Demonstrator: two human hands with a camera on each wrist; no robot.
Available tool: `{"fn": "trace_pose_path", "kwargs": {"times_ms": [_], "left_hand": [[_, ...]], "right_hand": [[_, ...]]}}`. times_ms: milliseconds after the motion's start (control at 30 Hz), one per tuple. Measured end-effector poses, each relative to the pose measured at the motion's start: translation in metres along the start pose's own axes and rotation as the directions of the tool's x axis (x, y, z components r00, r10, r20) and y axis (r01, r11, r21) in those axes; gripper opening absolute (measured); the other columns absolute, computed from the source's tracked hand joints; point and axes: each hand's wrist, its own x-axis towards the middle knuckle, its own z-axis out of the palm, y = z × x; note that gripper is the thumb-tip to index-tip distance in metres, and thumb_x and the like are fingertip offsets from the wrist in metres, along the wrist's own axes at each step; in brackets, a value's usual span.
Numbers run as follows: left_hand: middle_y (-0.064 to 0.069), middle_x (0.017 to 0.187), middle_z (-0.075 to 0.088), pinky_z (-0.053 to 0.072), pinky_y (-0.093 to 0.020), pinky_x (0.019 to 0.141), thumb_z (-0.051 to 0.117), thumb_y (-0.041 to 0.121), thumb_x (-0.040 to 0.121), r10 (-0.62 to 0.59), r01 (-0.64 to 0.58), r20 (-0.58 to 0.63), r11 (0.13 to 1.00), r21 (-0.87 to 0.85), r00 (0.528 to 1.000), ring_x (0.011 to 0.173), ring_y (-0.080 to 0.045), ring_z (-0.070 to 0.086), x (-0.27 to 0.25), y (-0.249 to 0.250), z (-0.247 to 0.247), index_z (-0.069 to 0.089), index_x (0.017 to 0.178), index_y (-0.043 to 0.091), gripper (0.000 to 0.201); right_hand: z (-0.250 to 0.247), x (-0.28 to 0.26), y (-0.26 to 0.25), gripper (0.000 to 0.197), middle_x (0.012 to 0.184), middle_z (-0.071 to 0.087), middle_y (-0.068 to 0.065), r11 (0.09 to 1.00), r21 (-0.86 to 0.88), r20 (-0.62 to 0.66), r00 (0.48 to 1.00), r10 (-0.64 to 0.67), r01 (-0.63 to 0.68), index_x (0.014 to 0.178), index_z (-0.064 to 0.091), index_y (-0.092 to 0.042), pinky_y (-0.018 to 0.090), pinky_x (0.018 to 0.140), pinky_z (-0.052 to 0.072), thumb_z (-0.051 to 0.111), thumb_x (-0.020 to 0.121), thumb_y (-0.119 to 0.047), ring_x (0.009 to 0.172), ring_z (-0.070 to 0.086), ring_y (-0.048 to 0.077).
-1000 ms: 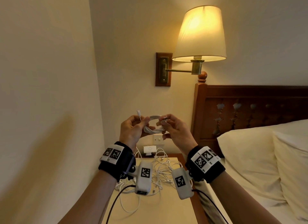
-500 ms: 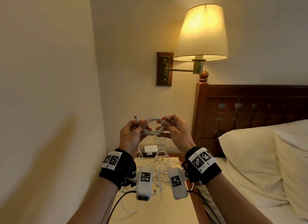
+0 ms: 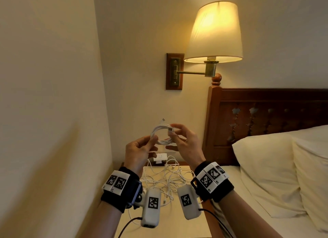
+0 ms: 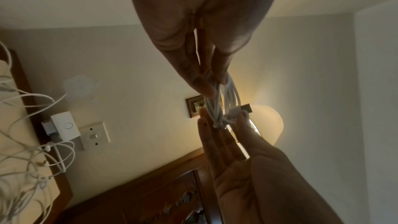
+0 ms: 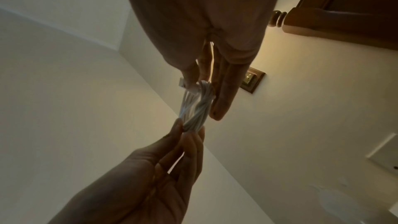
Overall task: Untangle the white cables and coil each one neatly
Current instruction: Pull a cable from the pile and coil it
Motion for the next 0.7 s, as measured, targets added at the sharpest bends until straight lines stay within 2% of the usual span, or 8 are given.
{"fn": "trace_pose_path", "kwargs": {"times_ms": [100,233,367,433,500,600,700], "left_hand": [[-0.011,0.084,0.074,0.056,-0.021,0.06,0.073,0.016,0.081,-0.014,0.012,-0.029,0.998,-0.068,0.999,0.066,-0.014,0.069,0.002,-0.001,-0.001,0.072,0.103,0.003,0.025],[-0.012,0.083,0.074,0.057,-0.021,0.061,0.071,0.011,0.083,-0.029,0.026,-0.033,0.995,-0.092,0.999,0.064,-0.015,0.07,0.003,-0.003,-0.003,0.073,0.099,0.001,0.019],[-0.013,0.083,0.074,0.058,-0.023,0.061,0.07,0.012,0.086,-0.066,0.065,-0.025,0.997,-0.041,0.998,0.065,-0.018,0.069,0.005,-0.012,-0.012,0.072,0.095,0.003,0.013],[-0.016,0.085,0.074,0.061,-0.029,0.068,0.07,0.013,0.086,-0.105,0.104,-0.036,0.994,-0.025,0.994,0.069,-0.021,0.069,0.004,-0.024,-0.024,0.072,0.097,0.002,0.015],[-0.014,0.083,0.074,0.061,-0.027,0.069,0.071,0.012,0.086,-0.161,0.159,-0.067,0.987,-0.026,0.985,0.069,-0.019,0.069,0.001,-0.045,-0.043,0.073,0.094,0.004,0.012],[-0.012,0.082,0.072,0.059,-0.024,0.067,0.069,0.007,0.087,-0.243,0.252,-0.177,0.967,0.027,0.954,0.071,-0.018,0.066,-0.011,-0.088,-0.082,0.073,0.094,0.001,0.01],[-0.013,0.079,0.068,0.058,-0.021,0.06,0.066,-0.001,0.087,-0.332,0.362,-0.314,0.931,0.041,0.89,0.07,-0.02,0.064,-0.028,-0.132,-0.124,0.069,0.084,-0.003,0.004]], "right_hand": [[0.001,-0.001,0.002,0.016,0.104,0.065,0.016,0.999,0.023,-0.008,0.999,0.048,-0.048,0.11,0.065,-0.013,0.036,0.071,0.061,0.06,0.094,-0.014,0.091,0.07,0.027],[-0.001,-0.003,0.003,0.017,0.104,0.066,0.015,0.996,0.019,0.004,0.997,0.083,-0.083,0.11,0.065,-0.013,0.037,0.07,0.061,0.062,0.093,-0.015,0.095,0.069,0.027],[-0.011,-0.016,0.007,0.034,0.112,0.065,0.003,0.987,-0.107,0.027,0.991,0.128,-0.124,0.123,0.059,-0.018,0.038,0.077,0.061,0.067,0.09,-0.022,0.1,0.067,0.019],[-0.023,-0.032,0.017,0.03,0.114,0.065,0.001,0.973,-0.174,0.035,0.986,0.16,-0.152,0.121,0.062,-0.018,0.038,0.079,0.06,0.066,0.091,-0.018,0.1,0.067,0.017],[-0.038,-0.056,0.034,0.021,0.109,0.068,-0.001,0.951,-0.247,0.06,0.977,0.206,-0.185,0.112,0.067,-0.019,0.038,0.078,0.061,0.066,0.091,-0.017,0.097,0.068,0.017],[-0.064,-0.107,0.074,0.014,0.106,0.067,-0.009,0.865,-0.415,0.116,0.927,0.356,-0.28,0.103,0.07,-0.021,0.032,0.073,0.06,0.067,0.09,-0.017,0.093,0.067,0.015],[-0.093,-0.167,0.121,0.014,0.102,0.068,-0.015,0.74,-0.611,0.187,0.856,0.482,-0.283,0.096,0.07,-0.028,0.028,0.082,0.056,0.07,0.088,-0.017,0.088,0.067,0.003]]}}
